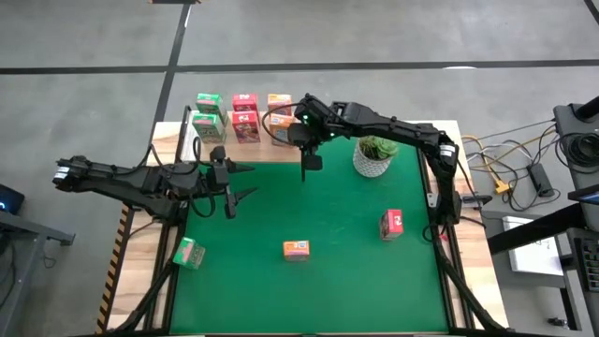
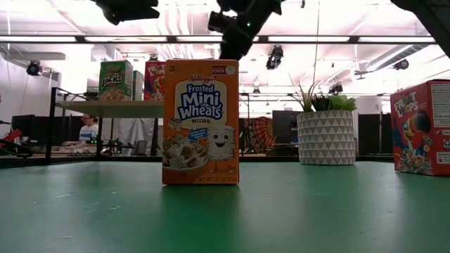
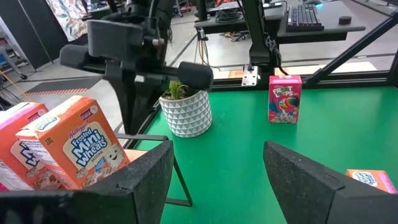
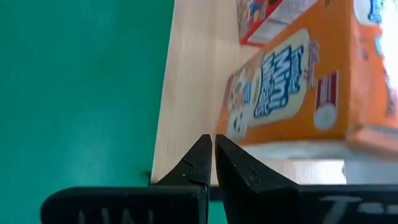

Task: Stack cereal on shelf
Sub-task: Put the right orange cereal box on the shelf aligned with the other orange cereal box

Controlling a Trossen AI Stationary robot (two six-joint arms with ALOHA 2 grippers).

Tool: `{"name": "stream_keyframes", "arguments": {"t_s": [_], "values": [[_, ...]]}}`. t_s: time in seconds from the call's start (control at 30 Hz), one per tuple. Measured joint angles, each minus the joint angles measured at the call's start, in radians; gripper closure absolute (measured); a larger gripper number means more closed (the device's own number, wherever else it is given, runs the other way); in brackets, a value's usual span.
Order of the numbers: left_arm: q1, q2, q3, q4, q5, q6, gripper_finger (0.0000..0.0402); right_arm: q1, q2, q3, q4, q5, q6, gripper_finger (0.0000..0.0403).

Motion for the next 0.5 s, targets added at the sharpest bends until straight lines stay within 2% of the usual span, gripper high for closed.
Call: {"name": "stream_keyframes", "arguments": {"t_s": [0.17,0.5], "values": [[0.0,0.0,0.0,0.0,0.0,0.0,0.0169,0.0,0.0,-0.047,0.102,0.038,-0.007,0.039],[0.0,0.0,0.0,0.002,0.0,-0.003,0.0169,-0.002,0.0,-0.074,0.131,0.111,-0.029,0.0391]]}}
